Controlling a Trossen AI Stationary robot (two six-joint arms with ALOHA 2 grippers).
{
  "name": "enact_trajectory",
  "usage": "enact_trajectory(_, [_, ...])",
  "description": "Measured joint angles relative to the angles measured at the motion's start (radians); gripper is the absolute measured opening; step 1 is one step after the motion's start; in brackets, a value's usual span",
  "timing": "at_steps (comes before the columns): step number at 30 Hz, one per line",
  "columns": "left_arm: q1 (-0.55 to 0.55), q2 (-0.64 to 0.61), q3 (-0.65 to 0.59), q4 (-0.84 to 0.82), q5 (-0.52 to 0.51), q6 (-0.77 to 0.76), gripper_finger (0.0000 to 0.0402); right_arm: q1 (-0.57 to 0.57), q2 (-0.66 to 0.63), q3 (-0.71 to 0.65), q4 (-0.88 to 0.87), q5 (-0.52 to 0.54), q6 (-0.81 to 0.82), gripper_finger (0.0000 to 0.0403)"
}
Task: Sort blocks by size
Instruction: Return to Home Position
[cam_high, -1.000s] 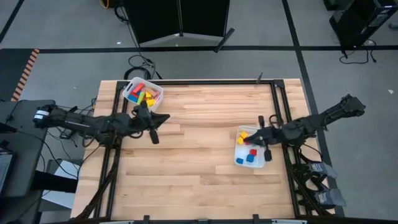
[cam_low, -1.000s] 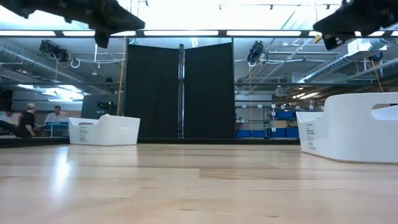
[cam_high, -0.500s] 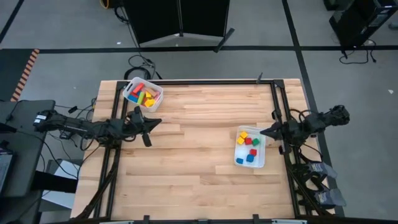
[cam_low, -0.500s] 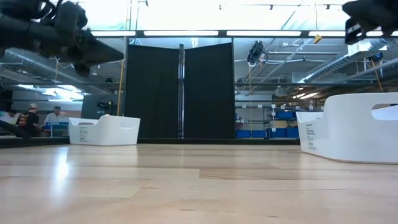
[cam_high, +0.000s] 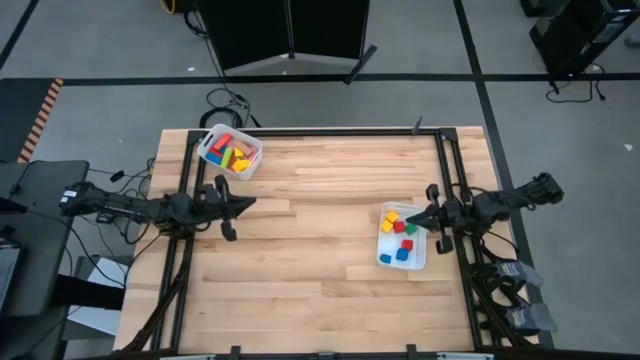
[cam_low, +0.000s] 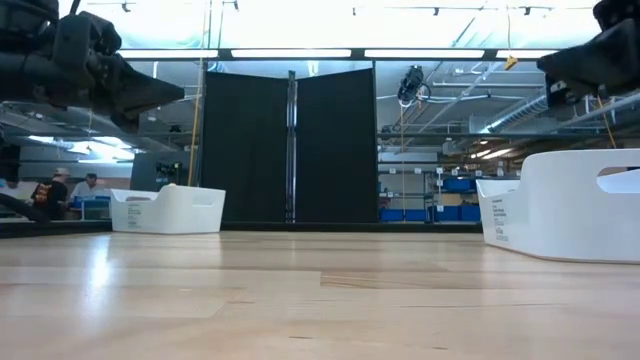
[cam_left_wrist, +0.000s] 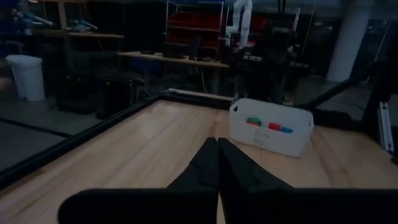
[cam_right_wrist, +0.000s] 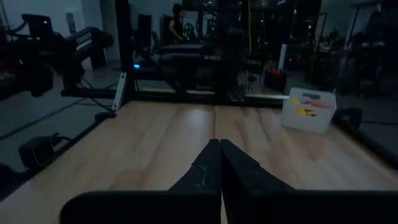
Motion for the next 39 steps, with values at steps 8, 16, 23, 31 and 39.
enact_trajectory(8, [-0.001,-0.006,0.0,0.0,0.023,0.048,0.0001,-0.022,0.011,-0.065,0.085,-0.064,0.046,0.0004])
enact_trajectory(16, [-0.001,-0.006,0.0,0.032,0.109,0.074,0.0005,-0.026,0.056,-0.1,0.169,-0.158,0.009,0.0014])
enact_trajectory(23, [-0.001,-0.004,0.0,-0.096,0.123,0.03,0.0007,-0.029,0.086,-0.1,0.169,-0.158,0.008,0.0051])
enact_trajectory(31, [-0.001,-0.003,0.0,-0.268,0.109,-0.027,0.0008,-0.029,0.087,-0.1,0.17,-0.158,0.008,0.0054])
enact_trajectory(39, [-0.001,-0.003,0.0,-0.273,0.103,-0.027,0.0008,-0.029,0.087,-0.1,0.17,-0.158,0.008,0.0057])
